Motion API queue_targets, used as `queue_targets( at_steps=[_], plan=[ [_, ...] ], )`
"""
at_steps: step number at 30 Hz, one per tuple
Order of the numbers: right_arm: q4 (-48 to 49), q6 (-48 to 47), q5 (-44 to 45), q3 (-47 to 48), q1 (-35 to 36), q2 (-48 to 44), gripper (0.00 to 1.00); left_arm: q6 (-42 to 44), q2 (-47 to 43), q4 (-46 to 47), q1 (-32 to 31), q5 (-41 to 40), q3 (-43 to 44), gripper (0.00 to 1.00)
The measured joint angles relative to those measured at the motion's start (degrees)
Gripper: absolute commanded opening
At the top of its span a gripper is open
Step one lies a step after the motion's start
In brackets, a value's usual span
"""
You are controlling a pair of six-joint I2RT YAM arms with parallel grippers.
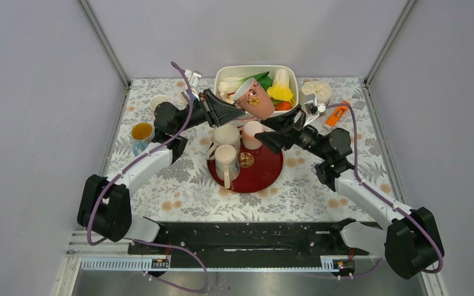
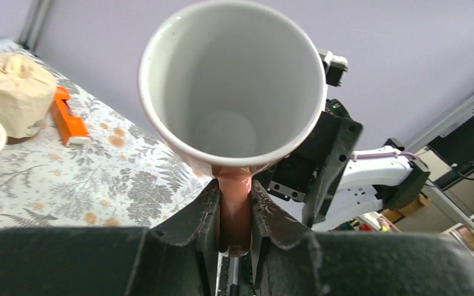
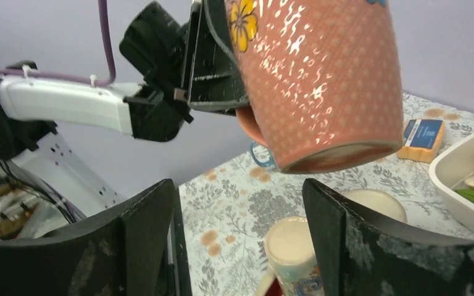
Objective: Turn the mug right side up
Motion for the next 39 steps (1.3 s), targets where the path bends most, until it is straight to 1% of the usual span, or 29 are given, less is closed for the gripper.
queue_targets(
  at_steps=[4,7,9,12,17,22,26,31,35,39],
  plan=[
    [-5.3,-7.1,-4.3,0.0,-1.0,-2.4,0.91,4.3,-2.1,-4.5,0.5,0.2,0.2,0.0],
    [-8.7,-11.0,-6.8,0.0,-1.7,-3.2,0.96,8.2,-2.7,-8.6,0.5,0.7,1.0,0.0],
    [-11.9,-13.6,-8.3,0.1,-2.3,-3.8,0.99,11.5,-3.1,-12.2,0.6,0.9,1.7,0.0],
    [-18.7,-18.6,-9.7,0.6,-2.8,-6.0,0.99,17.3,-4.4,-19.2,1.7,1.0,3.0,0.0],
    [-32.7,-30.1,-7.6,2.5,-3.2,-13.2,0.99,28.4,-9.3,-31.9,7.0,0.5,4.4,0.0],
    [-41.4,-39.6,-2.1,2.9,-3.6,-19.5,0.99,38.8,-14.4,-42.8,14.6,-0.9,5.1,0.0],
    [-43.9,-43.6,2.2,1.8,-3.9,-22.0,0.99,48.5,-18.2,-50.8,20.6,-4.5,4.7,0.0],
    [-44.3,-45.3,4.7,-0.1,-4.1,-22.5,1.0,60.4,-23.5,-55.5,24.4,-10.1,-1.6,0.0],
    [-44.0,-45.5,5.6,-1.3,-4.2,-22.5,0.99,65.2,-23.3,-56.7,27.3,-11.0,-6.8,0.0],
    [-43.5,-46.0,5.6,-3.2,-4.6,-22.6,0.99,68.3,-21.5,-56.7,29.5,-12.2,-10.5,0.0]
  ],
)
